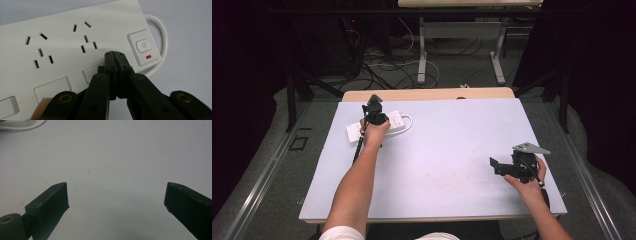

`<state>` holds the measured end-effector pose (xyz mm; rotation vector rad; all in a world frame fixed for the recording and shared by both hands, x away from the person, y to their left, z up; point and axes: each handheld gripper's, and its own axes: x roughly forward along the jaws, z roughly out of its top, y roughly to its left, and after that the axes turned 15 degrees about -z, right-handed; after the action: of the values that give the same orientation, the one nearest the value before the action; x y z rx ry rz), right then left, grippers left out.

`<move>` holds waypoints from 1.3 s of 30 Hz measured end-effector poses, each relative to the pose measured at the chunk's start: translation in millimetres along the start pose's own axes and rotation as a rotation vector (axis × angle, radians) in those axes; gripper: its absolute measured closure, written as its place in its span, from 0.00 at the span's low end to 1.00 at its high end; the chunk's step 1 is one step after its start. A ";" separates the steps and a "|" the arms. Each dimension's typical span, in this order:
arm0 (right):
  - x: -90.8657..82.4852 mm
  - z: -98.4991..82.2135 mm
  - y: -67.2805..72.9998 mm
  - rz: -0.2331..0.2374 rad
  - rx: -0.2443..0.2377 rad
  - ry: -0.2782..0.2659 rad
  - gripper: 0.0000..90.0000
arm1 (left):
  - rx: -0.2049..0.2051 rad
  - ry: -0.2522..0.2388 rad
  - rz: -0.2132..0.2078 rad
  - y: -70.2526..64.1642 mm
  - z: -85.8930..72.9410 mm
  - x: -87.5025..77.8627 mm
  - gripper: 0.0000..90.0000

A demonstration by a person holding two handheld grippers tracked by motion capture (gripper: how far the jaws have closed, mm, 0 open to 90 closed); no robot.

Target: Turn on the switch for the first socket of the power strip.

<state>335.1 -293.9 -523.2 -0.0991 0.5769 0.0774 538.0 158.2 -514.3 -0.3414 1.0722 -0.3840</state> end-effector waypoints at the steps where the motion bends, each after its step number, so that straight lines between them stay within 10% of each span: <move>1: 0.1 0.0 0.0 0.000 0.000 0.000 0.05 | 0.001 0.002 0.002 -0.3 0.1 0.0 1.00; 39: 0.5 -0.4 0.7 0.000 0.011 0.010 0.05 | 0.128 -0.044 0.000 -11.3 -1.2 -3.7 0.78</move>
<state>335.2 -293.2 -523.8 -0.0885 0.5876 0.0737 533.8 149.8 -506.8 -0.2350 1.0001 -0.4406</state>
